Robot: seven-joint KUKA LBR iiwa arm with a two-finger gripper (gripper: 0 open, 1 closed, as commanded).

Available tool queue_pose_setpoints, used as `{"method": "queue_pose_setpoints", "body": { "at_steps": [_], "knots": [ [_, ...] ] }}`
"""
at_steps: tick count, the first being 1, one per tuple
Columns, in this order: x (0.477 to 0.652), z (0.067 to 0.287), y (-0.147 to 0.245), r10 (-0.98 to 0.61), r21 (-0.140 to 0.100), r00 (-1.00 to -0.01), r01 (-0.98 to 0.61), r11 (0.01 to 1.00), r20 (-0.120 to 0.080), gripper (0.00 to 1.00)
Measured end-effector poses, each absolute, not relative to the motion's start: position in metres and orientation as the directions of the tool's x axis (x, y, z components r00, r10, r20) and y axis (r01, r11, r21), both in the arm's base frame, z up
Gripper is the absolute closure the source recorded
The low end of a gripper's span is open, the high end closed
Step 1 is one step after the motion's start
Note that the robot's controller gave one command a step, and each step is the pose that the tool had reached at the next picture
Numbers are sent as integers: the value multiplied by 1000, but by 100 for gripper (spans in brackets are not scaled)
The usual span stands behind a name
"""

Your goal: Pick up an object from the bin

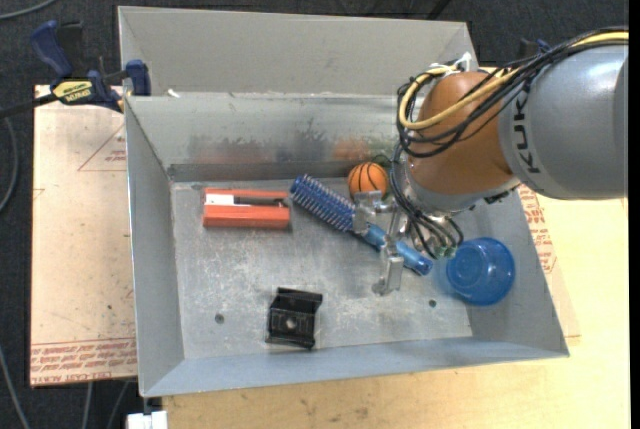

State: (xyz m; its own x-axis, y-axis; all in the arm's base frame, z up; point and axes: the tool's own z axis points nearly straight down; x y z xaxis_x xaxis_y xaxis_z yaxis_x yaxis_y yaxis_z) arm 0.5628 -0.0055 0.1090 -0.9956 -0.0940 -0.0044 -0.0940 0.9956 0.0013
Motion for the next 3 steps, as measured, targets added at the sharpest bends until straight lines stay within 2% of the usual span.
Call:
{"method": "queue_pose_setpoints", "body": {
  "at_steps": [1,2,3],
  "knots": [
    [600,121,3,-5,2,-1000,-5,1000,4,0],
    [623,143,12,41,4,-999,41,999,-14,0],
    [648,77,18,175,3,-985,175,985,-5,0]
  ]
}}
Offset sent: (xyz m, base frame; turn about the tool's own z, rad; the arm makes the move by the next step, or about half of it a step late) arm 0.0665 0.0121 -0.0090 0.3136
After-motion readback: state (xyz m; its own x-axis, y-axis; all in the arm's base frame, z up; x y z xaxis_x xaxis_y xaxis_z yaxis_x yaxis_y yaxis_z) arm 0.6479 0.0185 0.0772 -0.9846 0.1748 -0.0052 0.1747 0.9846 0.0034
